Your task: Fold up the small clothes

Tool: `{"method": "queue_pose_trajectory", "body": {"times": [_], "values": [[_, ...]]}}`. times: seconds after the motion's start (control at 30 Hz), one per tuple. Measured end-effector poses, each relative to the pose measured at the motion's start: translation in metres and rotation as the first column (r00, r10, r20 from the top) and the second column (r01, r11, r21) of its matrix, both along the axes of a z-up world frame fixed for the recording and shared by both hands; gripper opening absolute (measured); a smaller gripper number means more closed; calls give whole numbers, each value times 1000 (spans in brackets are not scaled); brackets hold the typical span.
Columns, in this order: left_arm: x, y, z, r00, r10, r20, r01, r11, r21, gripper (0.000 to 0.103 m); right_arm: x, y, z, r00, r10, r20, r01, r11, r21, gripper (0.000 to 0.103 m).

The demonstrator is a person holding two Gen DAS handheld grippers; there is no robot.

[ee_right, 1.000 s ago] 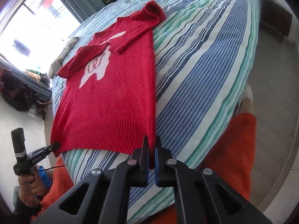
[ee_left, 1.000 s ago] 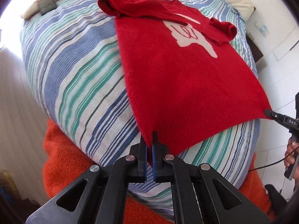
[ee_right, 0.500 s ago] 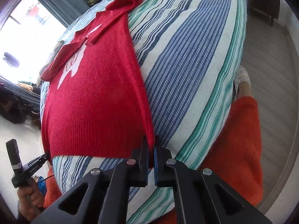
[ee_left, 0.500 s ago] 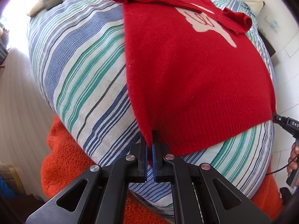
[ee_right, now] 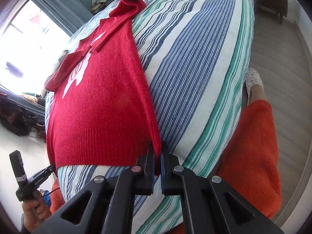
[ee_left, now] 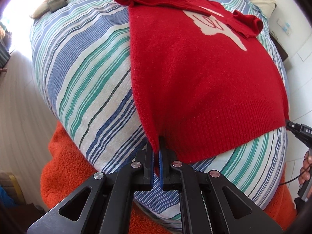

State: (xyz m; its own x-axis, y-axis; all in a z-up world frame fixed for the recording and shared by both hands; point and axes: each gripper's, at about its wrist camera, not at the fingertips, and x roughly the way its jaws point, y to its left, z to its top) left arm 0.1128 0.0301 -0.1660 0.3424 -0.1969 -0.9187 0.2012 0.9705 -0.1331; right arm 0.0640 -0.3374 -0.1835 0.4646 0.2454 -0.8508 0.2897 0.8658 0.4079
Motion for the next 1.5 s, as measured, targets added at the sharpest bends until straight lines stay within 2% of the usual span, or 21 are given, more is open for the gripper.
{"method": "queue_pose_trajectory", "body": {"times": [0.57, 0.93, 0.97, 1.0, 1.03, 1.07, 1.1, 1.13, 1.2, 1.23, 1.3, 1.4, 1.43, 1.5], "values": [[-2, -2, 1, 1000, -2, 16, 2, 1000, 14, 4, 1, 2, 1, 1000, 0, -5, 0, 1000, -17, 2], [-3, -3, 2, 1000, 13, 29, -14, 1000, 21, 6, -5, 3, 5, 1000, -10, 23, 10, 1000, -19, 3], [-3, -1, 2, 999, 20, 25, -20, 1000, 14, 9, -7, 3, 6, 999, -13, 31, 13, 1000, -18, 4], [-4, 1, 3, 999, 28, 22, -29, 1000, 8, 12, -9, 2, 8, 999, -18, 40, 18, 1000, -9, 11], [-5, 5, 5, 999, 41, 16, -41, 999, 8, 23, -13, 2, 10, 999, -28, 46, 28, 1000, -5, 16], [-6, 8, 6, 998, 57, 8, -57, 998, 18, 49, -16, 1, 13, 998, -39, 48, 39, 999, -5, 32], [-7, 11, 7, 997, 79, -6, -79, 996, 42, 67, -20, 0, 15, 998, -50, 46, 51, 999, -13, 49], [-9, 16, 8, 994, 103, -21, -102, 993, 56, 87, -25, -2, 19, 997, -62, 41, 64, 998, -27, 56], [-15, 27, 13, 991, 122, -48, -120, 992, 33, 83, -36, -8, 26, 996, -79, 34, 80, 995, -55, 58], [-18, 32, 21, 990, 130, -48, -129, 991, 26, 79, -40, -11, 33, 996, -81, 28, 83, 992, -95, 58], [-23, 40, 47, 989, 144, 17, -145, 989, 11, 78, -44, -14, 59, 997, -41, 58, 53, 972, -229, 58], [-18, 38, 90, 977, 140, 161, -143, 990, 4, 85, -26, -6, 112, 985, 127, 114, -70, 909, -411, 58], [-13, 34, 101, 970, 139, 201, -141, 990, -5, 89, -13, 1, 128, 970, 204, 129, -126, 885, -448, 58], [1, 24, 113, 960, 141, 243, -133, 990, -50, 90, 19, 20, 152, 919, 366, 148, -250, 828, -501, 58]]}}
